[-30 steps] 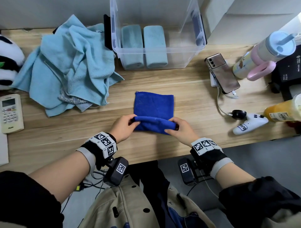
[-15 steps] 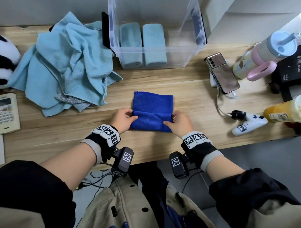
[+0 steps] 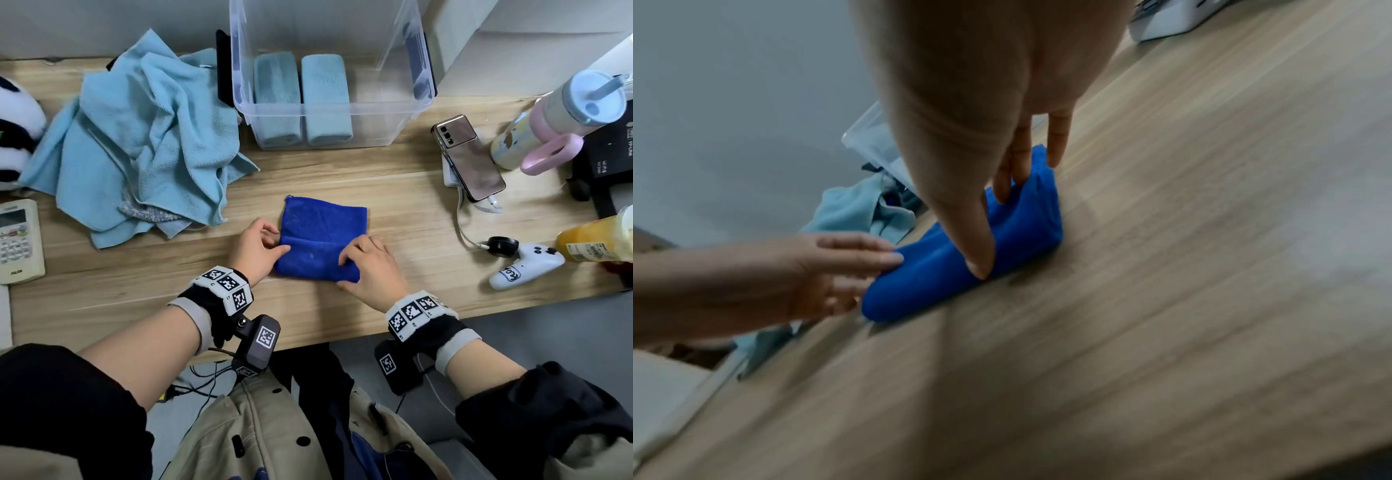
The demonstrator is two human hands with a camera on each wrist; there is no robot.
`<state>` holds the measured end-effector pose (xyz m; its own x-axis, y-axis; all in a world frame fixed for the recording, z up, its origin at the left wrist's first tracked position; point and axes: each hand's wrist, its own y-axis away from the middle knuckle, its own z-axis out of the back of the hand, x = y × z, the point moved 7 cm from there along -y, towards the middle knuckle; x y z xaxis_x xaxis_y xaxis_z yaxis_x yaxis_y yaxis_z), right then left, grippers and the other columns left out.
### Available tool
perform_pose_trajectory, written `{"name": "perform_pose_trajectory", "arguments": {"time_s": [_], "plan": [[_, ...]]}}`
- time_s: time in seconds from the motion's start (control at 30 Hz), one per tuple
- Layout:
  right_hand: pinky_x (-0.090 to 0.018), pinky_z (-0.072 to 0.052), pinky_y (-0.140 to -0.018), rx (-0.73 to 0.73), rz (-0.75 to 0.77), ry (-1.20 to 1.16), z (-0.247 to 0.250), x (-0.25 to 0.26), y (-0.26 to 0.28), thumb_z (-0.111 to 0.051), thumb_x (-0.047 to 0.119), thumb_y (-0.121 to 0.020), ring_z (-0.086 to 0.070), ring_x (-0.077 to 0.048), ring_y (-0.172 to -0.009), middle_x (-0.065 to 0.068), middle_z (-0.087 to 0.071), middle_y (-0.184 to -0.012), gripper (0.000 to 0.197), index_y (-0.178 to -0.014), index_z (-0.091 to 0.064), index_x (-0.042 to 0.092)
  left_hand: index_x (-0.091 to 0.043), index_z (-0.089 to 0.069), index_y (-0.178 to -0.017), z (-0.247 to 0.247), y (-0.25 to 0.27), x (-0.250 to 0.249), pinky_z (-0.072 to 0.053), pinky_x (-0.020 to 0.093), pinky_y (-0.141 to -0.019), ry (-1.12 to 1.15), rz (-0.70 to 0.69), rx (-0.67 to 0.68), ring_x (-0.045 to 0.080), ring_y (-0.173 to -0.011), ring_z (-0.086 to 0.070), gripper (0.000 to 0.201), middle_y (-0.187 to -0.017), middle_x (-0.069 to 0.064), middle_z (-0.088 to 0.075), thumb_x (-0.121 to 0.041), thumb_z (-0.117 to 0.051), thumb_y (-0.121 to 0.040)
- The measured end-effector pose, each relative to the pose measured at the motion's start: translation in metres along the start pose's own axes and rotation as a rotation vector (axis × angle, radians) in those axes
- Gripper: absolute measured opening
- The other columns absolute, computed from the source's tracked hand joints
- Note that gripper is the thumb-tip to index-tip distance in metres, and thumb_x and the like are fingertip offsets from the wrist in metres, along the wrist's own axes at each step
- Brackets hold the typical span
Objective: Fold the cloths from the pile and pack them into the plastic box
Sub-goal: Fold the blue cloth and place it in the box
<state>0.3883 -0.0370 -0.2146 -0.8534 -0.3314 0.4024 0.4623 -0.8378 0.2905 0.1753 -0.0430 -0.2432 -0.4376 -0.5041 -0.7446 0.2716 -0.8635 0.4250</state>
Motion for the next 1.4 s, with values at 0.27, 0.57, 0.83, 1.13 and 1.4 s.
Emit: {"name": "perform_pose_trajectory", "arguments": {"time_s": [0.27, 0.57, 0.83, 1.13, 1.4], "plan": [[-0.031, -0.029, -0.099, -0.010, 0.041, 0.088, 0.000, 0.000, 0.001, -0.061, 0.025, -0.081, -0.050, -0.021, -0.108, 0.002, -0.058, -0.107, 0.021, -0.100, -0.066, 0.018, -0.026, -0.066, -0.108, -0.009, 0.021, -0.020, -0.037, 0.034, -0.100, -0.531, -0.429, 0.303, 0.016, -0.111, -0.046, 0.046, -0.113, -0.005, -0.054, -0.036, -0.080, -0.065], [-0.032, -0.042, -0.073, -0.146, -0.179, -0.570, 0.016, -0.025, -0.008, -0.057, 0.021, -0.086, -0.052, -0.018, -0.076, 0.007, -0.060, -0.083, 0.006, -0.091, -0.058, 0.024, -0.015, -0.064, -0.101, -0.003, 0.011, -0.033, -0.040, 0.036, -0.094, -0.428, -0.408, 0.151, 0.023, -0.108, -0.049, 0.039, -0.111, 0.000, -0.060, -0.041, -0.046, -0.079], [-0.040, -0.050, -0.084, -0.164, -0.341, -0.620, 0.009, -0.045, -0.033, -0.064, 0.025, -0.084, -0.060, -0.022, -0.087, 0.002, -0.062, -0.092, 0.022, -0.102, -0.052, 0.019, -0.014, -0.050, -0.107, -0.012, -0.022, -0.033, -0.047, 0.040, -0.088, 0.037, -0.106, 0.150, 0.025, -0.090, -0.059, 0.023, -0.097, 0.008, -0.063, -0.029, -0.056, -0.090], [-0.039, -0.049, -0.080, -0.169, -0.534, -0.457, 0.013, -0.056, -0.054, -0.059, 0.033, -0.088, -0.060, -0.029, -0.093, -0.009, -0.065, -0.098, 0.031, -0.106, -0.054, 0.008, -0.011, -0.052, -0.118, -0.008, -0.044, -0.028, -0.047, 0.036, -0.079, -0.032, -0.002, 0.047, 0.020, -0.076, -0.054, 0.034, -0.074, 0.001, -0.056, -0.016, -0.063, -0.086], [-0.028, -0.046, -0.066, 0.130, -0.580, -0.367, 0.006, -0.051, -0.049, -0.057, 0.035, -0.083, -0.065, -0.026, -0.078, -0.005, -0.066, -0.067, 0.022, -0.075, -0.058, 0.015, -0.015, -0.048, -0.104, 0.001, -0.046, -0.004, -0.054, 0.037, -0.074, 0.025, 0.286, 0.050, 0.026, -0.074, -0.065, 0.058, -0.084, 0.008, -0.068, -0.058, -0.064, -0.069]]}}
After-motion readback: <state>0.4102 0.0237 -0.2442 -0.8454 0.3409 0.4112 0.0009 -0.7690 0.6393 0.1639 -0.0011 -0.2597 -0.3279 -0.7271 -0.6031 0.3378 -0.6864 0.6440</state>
